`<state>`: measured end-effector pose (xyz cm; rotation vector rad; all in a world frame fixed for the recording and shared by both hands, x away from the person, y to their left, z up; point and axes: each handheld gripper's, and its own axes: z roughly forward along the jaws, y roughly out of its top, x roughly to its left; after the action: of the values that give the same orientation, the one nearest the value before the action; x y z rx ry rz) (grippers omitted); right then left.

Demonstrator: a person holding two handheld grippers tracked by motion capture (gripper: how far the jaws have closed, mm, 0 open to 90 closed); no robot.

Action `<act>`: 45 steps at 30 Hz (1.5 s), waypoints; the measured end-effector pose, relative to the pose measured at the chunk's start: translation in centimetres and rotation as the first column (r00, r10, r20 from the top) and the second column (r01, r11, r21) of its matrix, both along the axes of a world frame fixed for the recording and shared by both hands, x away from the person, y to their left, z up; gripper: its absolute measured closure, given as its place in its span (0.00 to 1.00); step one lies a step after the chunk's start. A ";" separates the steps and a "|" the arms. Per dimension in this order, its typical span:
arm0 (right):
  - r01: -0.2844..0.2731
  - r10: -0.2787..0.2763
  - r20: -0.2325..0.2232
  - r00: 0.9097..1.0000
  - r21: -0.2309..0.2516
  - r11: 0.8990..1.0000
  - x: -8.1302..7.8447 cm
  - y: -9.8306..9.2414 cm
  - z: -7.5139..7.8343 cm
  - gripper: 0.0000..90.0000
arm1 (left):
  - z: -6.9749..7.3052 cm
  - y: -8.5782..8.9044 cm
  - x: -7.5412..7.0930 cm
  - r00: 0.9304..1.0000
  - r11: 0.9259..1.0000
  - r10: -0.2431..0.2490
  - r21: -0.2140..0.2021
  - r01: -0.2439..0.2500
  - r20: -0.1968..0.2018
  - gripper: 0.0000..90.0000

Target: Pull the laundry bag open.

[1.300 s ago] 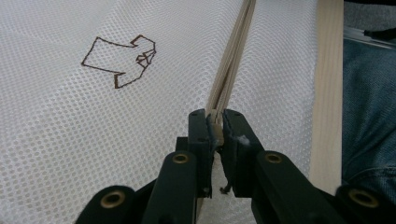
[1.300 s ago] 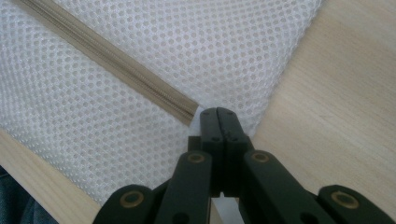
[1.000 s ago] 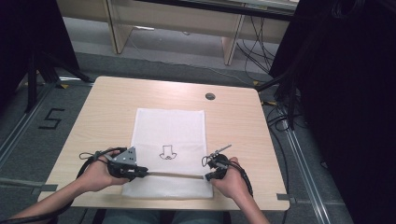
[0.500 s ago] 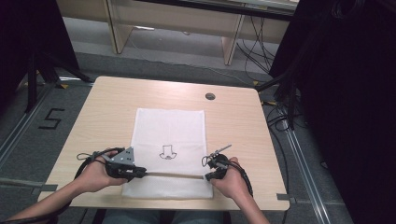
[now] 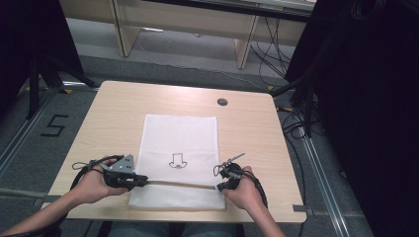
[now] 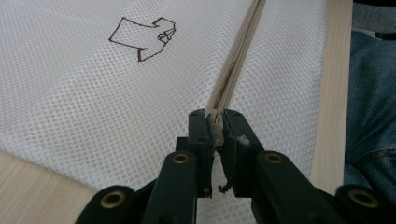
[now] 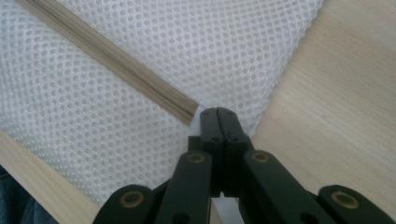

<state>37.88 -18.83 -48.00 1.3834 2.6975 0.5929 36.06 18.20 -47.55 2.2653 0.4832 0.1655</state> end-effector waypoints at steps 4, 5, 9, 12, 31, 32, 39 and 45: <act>0.000 0.000 0.000 1.000 0.000 1.000 0.0 0.0 0.0 1.00 | 0.0 0.5 0.0 1.000 1.000 0.010 -0.001 -0.010 0.001 0.91; 0.000 0.000 0.000 1.000 -0.001 1.000 0.0 0.0 0.0 1.00 | 0.0 0.7 0.0 1.000 1.000 0.003 0.017 -0.003 0.008 0.91; -0.001 0.001 -0.001 1.000 0.001 1.000 0.0 0.0 0.0 1.00 | -0.2 1.0 -0.1 1.000 1.000 0.021 -0.005 -0.021 -0.004 0.91; 0.000 0.000 -0.003 1.000 0.001 1.000 0.0 0.0 0.0 1.00 | -0.2 1.2 -0.2 1.000 1.000 0.025 0.000 -0.025 -0.002 0.91; 0.000 0.000 -0.001 1.000 0.001 1.000 0.0 0.0 0.0 1.00 | -0.8 3.7 -0.2 0.997 0.996 0.081 0.035 -0.080 -0.005 0.91; 0.001 -0.001 -0.002 1.000 0.001 1.000 0.0 0.0 0.0 1.00 | -1.0 3.8 -0.3 0.996 0.996 0.087 0.025 -0.087 -0.015 0.91; -0.001 0.001 -0.001 1.000 0.003 1.000 0.0 0.0 0.0 1.00 | -1.4 4.5 -0.4 0.993 0.993 0.116 0.033 -0.115 -0.032 0.91; -0.005 0.005 0.004 1.000 0.006 1.000 0.0 -0.1 -0.1 1.00 | -1.8 4.9 -0.5 0.991 0.990 0.130 0.063 -0.127 -0.044 0.91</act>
<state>37.91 -18.92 -48.05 1.3760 2.6990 0.6046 35.56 23.12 -49.33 2.3014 0.6585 0.1936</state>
